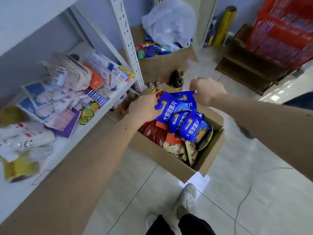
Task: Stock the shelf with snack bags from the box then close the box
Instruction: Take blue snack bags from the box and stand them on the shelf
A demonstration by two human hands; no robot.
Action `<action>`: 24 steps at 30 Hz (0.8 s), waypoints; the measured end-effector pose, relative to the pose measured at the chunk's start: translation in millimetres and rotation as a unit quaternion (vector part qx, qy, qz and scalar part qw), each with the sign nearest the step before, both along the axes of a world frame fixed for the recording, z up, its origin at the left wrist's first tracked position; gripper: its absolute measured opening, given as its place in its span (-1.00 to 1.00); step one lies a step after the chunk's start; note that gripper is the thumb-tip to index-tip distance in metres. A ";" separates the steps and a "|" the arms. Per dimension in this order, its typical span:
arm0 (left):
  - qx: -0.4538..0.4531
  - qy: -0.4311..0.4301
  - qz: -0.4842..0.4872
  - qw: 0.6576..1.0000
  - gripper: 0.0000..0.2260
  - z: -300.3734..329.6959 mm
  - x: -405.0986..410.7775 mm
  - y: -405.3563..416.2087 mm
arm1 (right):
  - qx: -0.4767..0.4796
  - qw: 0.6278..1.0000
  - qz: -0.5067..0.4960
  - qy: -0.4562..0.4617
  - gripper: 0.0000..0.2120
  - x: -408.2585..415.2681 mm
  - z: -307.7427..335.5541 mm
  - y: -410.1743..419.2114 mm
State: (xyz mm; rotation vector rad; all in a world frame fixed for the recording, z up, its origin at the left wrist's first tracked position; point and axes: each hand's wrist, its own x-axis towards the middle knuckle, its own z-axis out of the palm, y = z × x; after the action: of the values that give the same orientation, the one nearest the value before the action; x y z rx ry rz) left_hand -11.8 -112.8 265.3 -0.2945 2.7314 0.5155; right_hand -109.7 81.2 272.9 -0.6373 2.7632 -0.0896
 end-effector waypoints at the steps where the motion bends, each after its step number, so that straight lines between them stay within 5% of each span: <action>1: -0.004 -0.007 0.000 1.000 -0.75 -9.7 1.6 4.8 | 0.001 1.000 0.003 -0.002 -0.78 -1.8 -9.0 4.8; 24: -0.016 -0.101 0.127 0.987 -0.51 -271.2 34.6 96.5 | 0.089 0.989 0.102 -0.054 -0.59 -28.3 -251.2 109.4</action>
State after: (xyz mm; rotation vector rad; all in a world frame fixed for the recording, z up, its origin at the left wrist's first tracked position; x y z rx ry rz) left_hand 22.8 -16.3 -5.9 -0.6720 2.5205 0.4806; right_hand -138.0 190.5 21.8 -0.8345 2.5510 0.1598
